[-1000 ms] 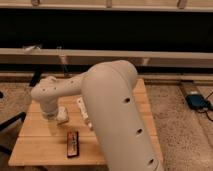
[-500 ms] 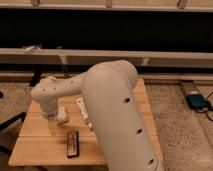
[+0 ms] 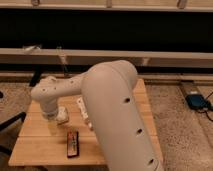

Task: Place the white sponge in the ceramic bowl

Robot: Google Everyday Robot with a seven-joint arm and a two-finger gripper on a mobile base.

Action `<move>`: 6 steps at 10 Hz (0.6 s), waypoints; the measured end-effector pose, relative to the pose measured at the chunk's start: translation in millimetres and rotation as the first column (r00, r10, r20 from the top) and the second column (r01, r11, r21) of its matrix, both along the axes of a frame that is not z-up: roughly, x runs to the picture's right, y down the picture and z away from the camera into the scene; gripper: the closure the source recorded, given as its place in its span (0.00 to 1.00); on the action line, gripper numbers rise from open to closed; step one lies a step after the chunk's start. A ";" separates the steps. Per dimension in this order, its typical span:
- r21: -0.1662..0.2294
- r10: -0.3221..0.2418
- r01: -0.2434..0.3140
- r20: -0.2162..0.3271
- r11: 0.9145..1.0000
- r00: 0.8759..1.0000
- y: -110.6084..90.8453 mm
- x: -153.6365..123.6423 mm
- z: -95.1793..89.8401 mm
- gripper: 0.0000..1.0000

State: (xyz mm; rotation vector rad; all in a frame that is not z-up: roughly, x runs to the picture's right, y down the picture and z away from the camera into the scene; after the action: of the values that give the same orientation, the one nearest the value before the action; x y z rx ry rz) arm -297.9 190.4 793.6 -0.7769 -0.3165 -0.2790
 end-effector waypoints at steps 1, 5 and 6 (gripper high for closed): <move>0.000 0.001 -0.001 0.000 1.000 1.000 -0.1 0.4 0.1 0.20; -0.001 0.011 -0.011 0.003 1.000 1.000 -0.1 0.4 -1.1 0.20; -0.001 0.011 -0.011 0.003 1.000 1.000 -0.4 0.4 -1.2 0.20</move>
State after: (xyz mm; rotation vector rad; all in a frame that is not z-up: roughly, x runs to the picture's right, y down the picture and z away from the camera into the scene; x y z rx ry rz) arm -297.4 190.0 792.4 -0.7755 -0.3241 -0.2695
